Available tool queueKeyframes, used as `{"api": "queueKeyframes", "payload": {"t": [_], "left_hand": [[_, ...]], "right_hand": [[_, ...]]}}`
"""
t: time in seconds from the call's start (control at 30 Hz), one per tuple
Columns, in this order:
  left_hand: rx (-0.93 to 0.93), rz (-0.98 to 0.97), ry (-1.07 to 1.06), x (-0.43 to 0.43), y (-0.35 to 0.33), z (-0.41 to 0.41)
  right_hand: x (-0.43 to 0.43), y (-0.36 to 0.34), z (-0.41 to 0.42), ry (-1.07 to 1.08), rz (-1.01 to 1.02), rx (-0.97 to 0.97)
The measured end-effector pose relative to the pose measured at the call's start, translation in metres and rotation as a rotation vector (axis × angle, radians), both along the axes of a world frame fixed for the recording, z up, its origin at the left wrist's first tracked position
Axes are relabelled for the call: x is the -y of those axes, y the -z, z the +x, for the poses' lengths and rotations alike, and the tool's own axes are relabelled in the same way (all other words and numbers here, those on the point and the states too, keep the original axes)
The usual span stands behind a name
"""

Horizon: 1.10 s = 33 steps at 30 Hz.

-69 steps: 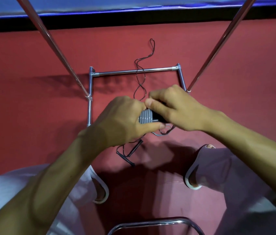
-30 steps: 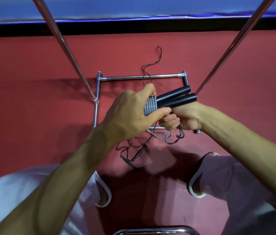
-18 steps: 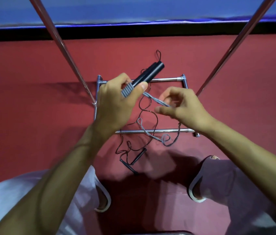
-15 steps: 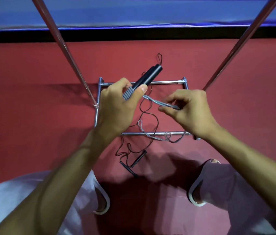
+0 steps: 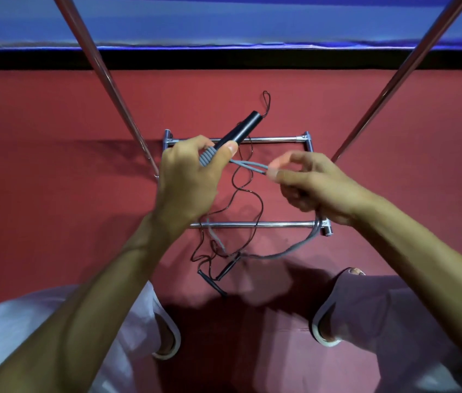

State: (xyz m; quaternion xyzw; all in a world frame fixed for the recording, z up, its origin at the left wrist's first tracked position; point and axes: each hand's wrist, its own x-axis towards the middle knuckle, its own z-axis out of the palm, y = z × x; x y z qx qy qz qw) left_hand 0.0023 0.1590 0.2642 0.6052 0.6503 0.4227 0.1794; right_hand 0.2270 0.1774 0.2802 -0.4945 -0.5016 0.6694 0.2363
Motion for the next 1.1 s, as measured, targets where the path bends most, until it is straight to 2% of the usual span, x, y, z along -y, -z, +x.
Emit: {"api": "queueKeyframes", "payload": {"t": [0.1,0.13,0.17,0.2,0.23,0.37,0.43,0.5,0.7,0.97,1.1], "left_hand": [[0.072,-0.061,-0.016,-0.001,-0.001,-0.002],[0.073,-0.071,-0.023,-0.002,-0.002,-0.002],[0.073,-0.077,-0.03,-0.002,-0.003,-0.002],[0.077,-0.083,-0.035,-0.003,-0.003,-0.002],[0.089,-0.089,-0.033,-0.003,-0.003,-0.002],[0.045,-0.069,0.008,-0.002,0.001,0.001],[-0.034,-0.045,0.027,0.0,0.004,0.004],[-0.123,-0.05,0.049,0.0,0.006,0.005],[-0.44,-0.113,0.207,0.005,0.014,0.007],[-0.663,-0.199,0.405,0.026,0.008,0.026],[-0.714,-0.094,0.385,0.034,0.014,0.037]], "right_hand": [[0.004,0.002,0.004,-0.098,0.757,0.437],[0.005,0.0,0.006,-0.132,0.929,0.522],[0.006,-0.002,0.007,-0.161,1.02,0.555],[0.006,-0.003,0.007,-0.188,1.011,0.542],[0.006,-0.005,0.007,-0.204,0.896,0.491],[-0.003,-0.012,0.009,-0.11,0.033,0.034],[-0.009,-0.016,0.014,-0.079,-0.172,-0.108],[-0.012,-0.021,0.016,-0.093,-0.237,-0.164],[-0.011,-0.017,0.014,-0.035,-0.273,-0.09],[-0.01,-0.017,0.008,0.027,-0.528,-0.129],[-0.005,-0.017,-0.006,0.005,-0.61,-0.177]]}}
